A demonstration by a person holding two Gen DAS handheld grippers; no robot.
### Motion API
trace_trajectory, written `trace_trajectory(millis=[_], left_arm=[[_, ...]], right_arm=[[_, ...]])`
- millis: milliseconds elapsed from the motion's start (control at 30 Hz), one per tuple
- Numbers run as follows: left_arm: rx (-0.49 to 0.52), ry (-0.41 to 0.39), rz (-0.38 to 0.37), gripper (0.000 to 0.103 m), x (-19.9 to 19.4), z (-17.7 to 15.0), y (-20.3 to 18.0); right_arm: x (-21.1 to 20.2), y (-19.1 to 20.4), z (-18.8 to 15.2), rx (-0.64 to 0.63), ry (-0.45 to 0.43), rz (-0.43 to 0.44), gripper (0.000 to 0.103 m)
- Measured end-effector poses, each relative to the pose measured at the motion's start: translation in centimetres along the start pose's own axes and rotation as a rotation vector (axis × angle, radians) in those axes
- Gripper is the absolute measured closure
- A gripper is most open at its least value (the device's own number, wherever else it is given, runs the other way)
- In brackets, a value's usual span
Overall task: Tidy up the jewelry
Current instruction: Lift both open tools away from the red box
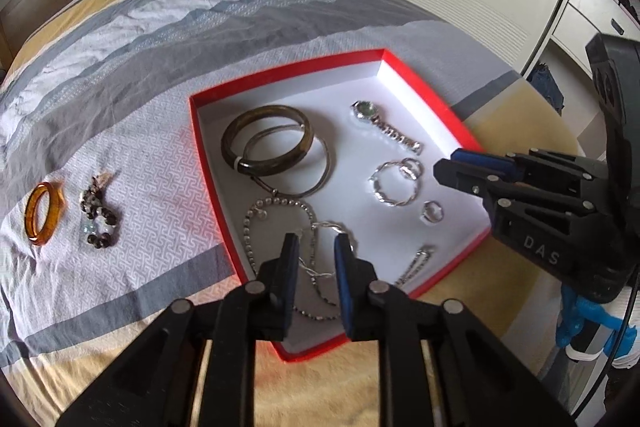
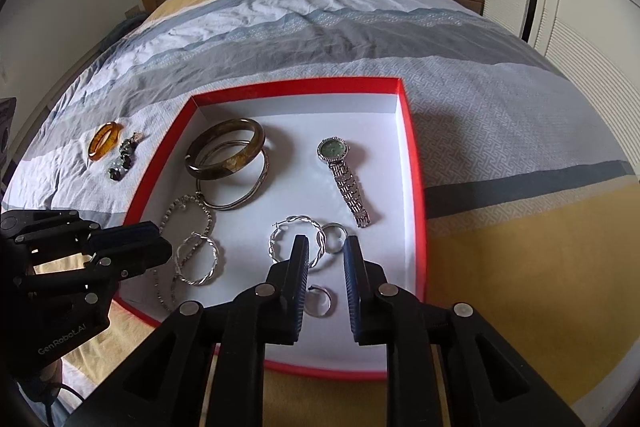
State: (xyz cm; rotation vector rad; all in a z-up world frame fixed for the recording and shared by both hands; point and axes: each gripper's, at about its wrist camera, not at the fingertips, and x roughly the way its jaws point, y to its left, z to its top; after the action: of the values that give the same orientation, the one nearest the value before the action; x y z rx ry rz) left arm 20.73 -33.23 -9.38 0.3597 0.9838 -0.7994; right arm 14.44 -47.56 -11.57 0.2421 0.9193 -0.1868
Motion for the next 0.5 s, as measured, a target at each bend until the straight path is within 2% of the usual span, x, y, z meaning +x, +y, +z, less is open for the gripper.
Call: trace_trajectory(millis=[133, 267, 500], left_arm=[[0.003, -0.035, 0.007, 0.083, -2.8, -0.1, -0.5], [0.006, -0.074, 0.021, 0.076, -5.9, -0.8, -1.0], [0.000, -0.125, 0.057, 0.074, -11.9, -3.4, -1.7]], right_arm=[[-2.7, 0.2, -0.3, 0.023, -0.030, -0.004, 0.081], [-5.9, 0.7, -0.7, 0.035, -0.064, -0.004, 0.077], [-11.7, 2.4, -2.0, 0.033, -0.118, -0.004, 0.073]])
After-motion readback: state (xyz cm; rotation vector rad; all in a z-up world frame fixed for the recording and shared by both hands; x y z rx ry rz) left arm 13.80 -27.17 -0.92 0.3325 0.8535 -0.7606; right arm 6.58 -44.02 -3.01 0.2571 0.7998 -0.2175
